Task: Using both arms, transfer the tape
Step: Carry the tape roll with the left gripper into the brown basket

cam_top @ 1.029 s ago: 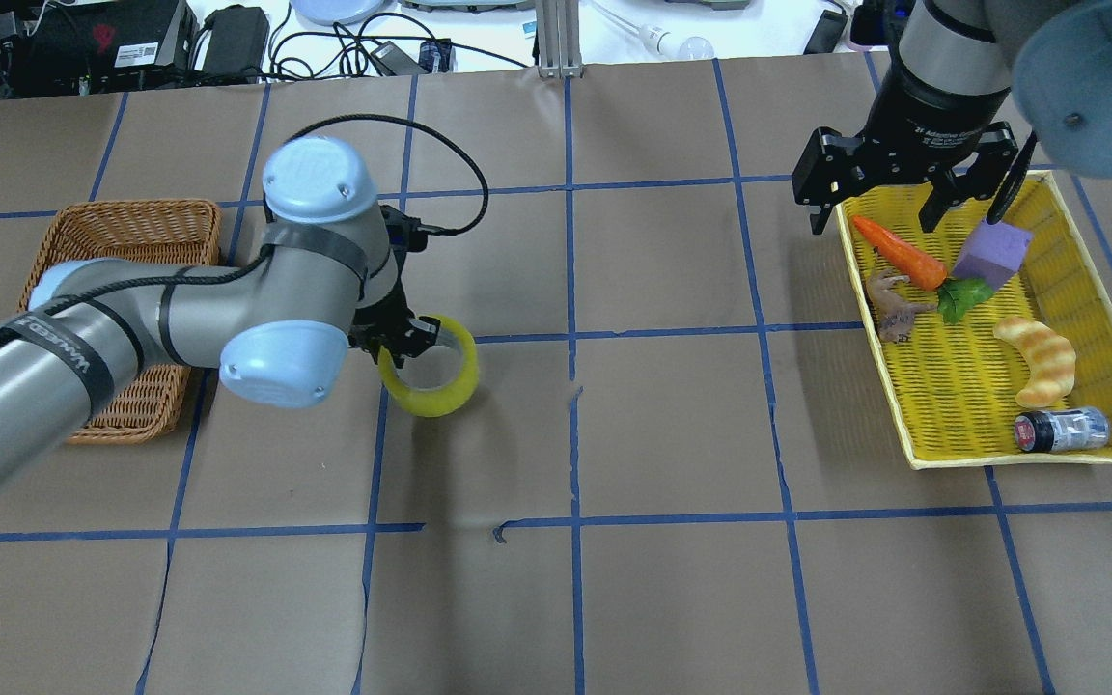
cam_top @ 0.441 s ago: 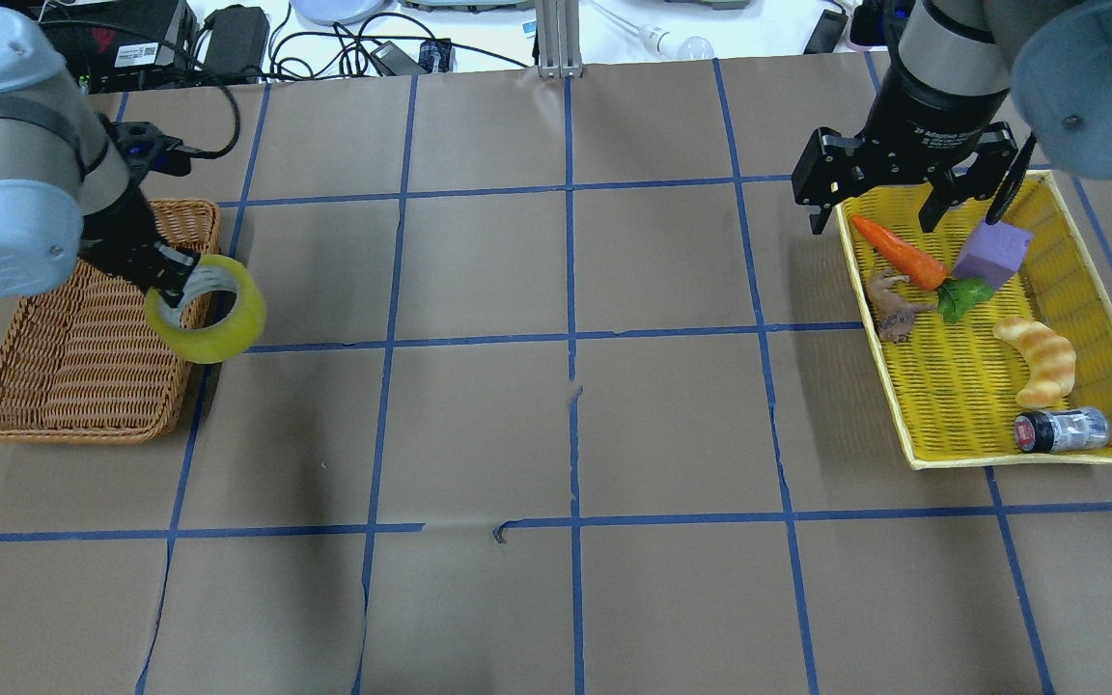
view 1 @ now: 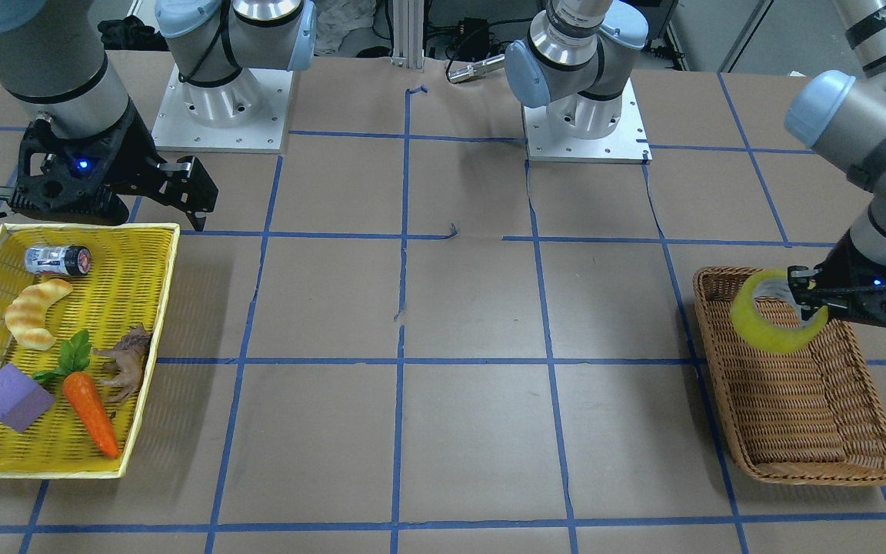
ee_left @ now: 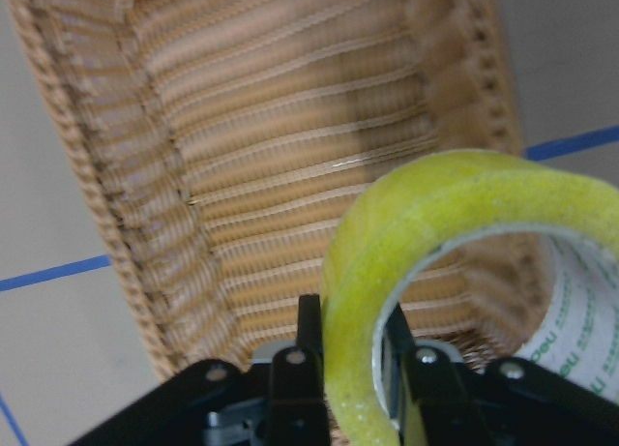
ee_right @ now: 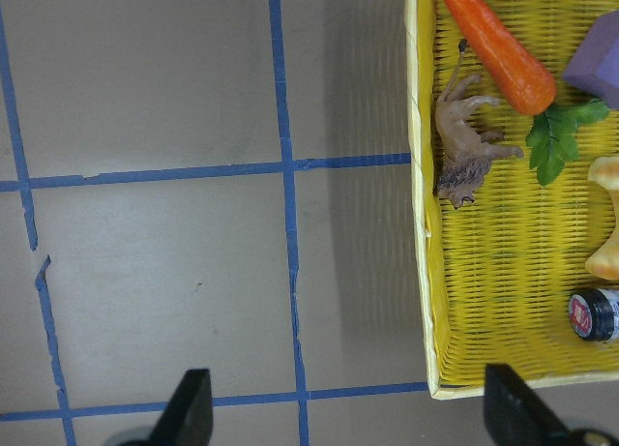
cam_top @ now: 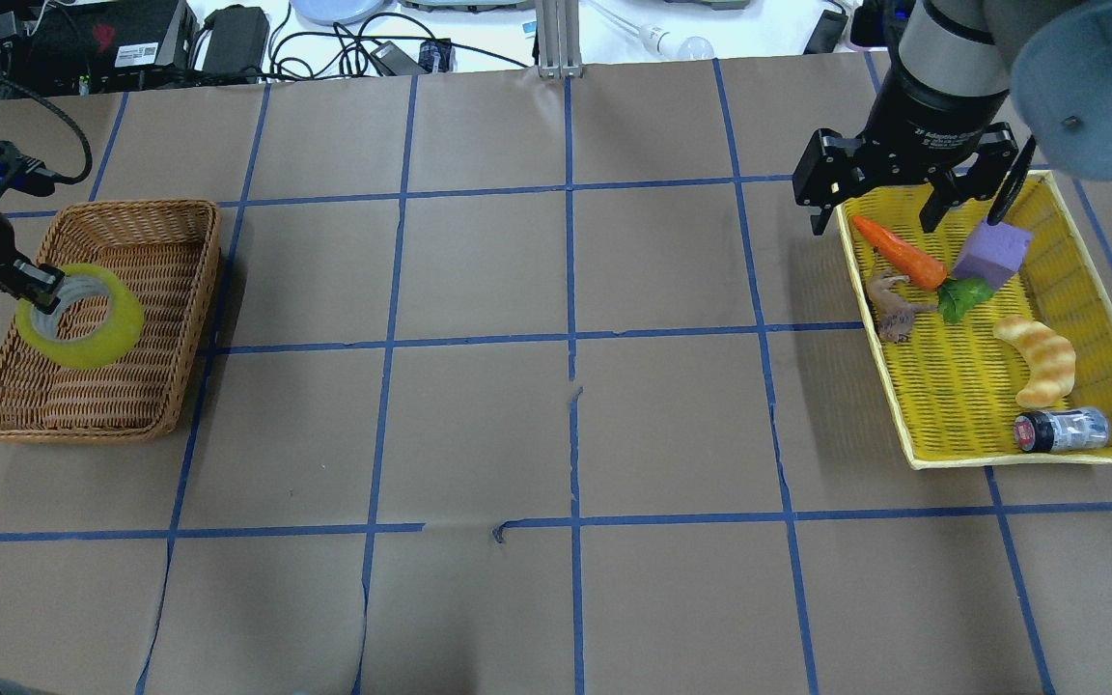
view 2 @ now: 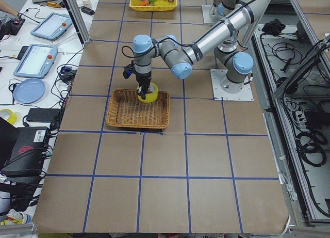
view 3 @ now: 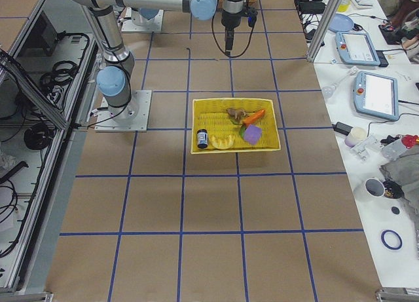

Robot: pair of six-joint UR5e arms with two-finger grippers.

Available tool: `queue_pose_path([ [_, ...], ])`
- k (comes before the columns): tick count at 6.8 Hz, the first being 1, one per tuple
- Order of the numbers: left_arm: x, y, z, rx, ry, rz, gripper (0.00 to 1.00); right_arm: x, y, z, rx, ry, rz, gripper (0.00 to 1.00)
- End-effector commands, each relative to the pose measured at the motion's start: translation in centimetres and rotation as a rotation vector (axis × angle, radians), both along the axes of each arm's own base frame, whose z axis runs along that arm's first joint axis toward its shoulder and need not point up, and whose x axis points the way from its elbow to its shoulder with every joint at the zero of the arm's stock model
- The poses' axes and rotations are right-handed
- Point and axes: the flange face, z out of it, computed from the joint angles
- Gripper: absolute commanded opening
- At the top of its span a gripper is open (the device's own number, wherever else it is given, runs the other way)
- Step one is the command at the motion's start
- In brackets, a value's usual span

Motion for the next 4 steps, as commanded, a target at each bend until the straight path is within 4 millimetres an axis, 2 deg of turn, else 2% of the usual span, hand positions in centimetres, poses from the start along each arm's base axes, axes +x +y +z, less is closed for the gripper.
queue_pose_path([
  [1,1.9,-0.6,-4.5,-0.039,0.03,-0.004,0.0,0.0,0.0,0.0,0.0,-0.001,-0.002,1.0],
  [2,1.2,-0.3,-6.9,-0.051,0.073,-0.01,0.07,0.0,0.0,0.1,-0.002,-0.001,-0.002,1.0],
  [3,0.5,0.1,-7.8,-0.063,0.089,-0.015,0.33,0.0,0.0,0.1,-0.002,-0.003,-0.002,1.0],
  [4,0.7,-0.1,-7.4,-0.08,0.081,-0.013,0.99,0.0,0.0,0.1,-0.002,-0.004,-0.002,1.0],
])
